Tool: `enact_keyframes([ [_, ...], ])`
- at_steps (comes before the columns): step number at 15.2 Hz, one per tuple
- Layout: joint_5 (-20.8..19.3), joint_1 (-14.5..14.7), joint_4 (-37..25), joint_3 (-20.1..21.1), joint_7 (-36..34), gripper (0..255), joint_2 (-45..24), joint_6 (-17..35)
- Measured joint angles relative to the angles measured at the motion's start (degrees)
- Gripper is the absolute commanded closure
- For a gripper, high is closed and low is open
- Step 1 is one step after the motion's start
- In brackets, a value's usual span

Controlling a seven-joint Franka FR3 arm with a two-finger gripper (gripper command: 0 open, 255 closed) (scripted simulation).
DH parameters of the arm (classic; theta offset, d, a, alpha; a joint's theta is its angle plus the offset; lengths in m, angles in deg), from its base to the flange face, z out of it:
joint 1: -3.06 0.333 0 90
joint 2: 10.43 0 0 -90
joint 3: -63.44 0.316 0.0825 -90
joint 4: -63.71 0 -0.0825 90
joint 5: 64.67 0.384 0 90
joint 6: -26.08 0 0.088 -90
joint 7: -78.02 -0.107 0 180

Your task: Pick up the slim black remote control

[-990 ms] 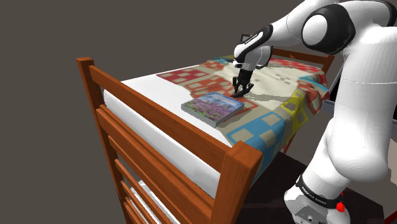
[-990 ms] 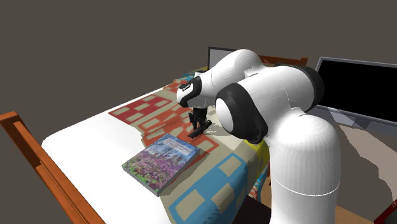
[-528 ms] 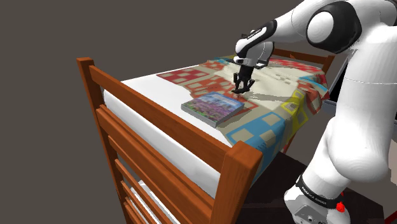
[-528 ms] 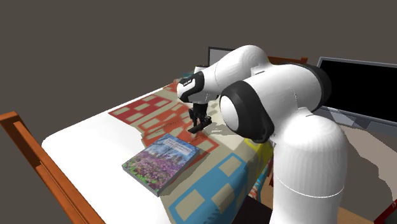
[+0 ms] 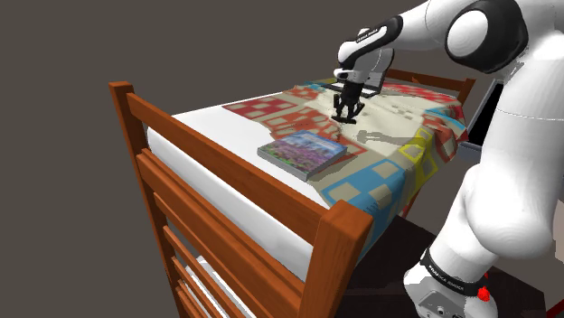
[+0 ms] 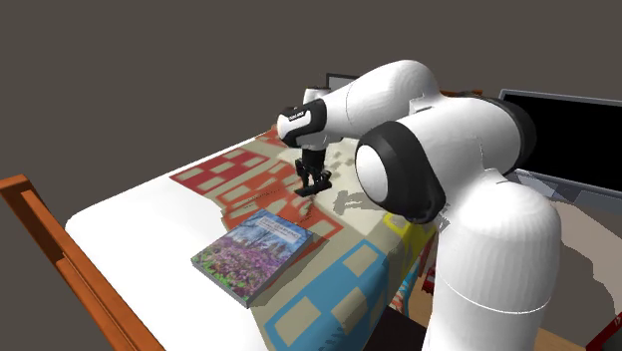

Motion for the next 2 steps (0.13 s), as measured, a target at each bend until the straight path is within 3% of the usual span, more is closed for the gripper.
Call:
enact_keyframes([
  [2,-0.43,0.11,-0.63,-0.1,-0.32,255,0.44,-0.92],
])
